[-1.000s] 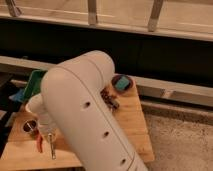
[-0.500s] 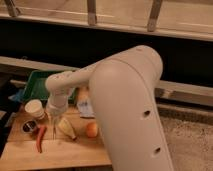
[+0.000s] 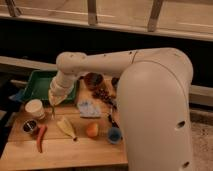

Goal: Place fork in metal cup

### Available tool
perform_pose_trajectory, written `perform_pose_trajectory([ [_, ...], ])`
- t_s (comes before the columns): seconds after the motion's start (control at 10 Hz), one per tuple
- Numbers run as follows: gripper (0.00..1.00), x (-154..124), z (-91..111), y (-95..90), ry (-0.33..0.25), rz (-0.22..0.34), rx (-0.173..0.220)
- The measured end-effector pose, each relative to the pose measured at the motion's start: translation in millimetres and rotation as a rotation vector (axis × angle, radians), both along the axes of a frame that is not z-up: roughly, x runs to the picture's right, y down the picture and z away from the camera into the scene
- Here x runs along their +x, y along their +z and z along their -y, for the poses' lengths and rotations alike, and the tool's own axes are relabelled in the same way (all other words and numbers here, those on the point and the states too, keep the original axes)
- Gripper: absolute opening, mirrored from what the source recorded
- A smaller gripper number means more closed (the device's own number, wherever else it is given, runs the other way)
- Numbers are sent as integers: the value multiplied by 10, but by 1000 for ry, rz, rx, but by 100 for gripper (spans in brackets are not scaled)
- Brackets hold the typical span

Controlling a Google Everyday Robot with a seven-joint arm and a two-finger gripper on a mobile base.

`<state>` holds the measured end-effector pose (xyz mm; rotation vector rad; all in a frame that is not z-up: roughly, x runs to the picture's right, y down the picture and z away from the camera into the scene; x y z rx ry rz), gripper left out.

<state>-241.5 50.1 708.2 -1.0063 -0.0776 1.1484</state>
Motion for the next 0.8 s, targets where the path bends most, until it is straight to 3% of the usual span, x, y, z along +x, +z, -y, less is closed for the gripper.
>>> perform_pose_trajectory([
  [0.6,0,8,20,2,4,1,3],
  [0.8,0,-96,116,9,-23,29,38],
])
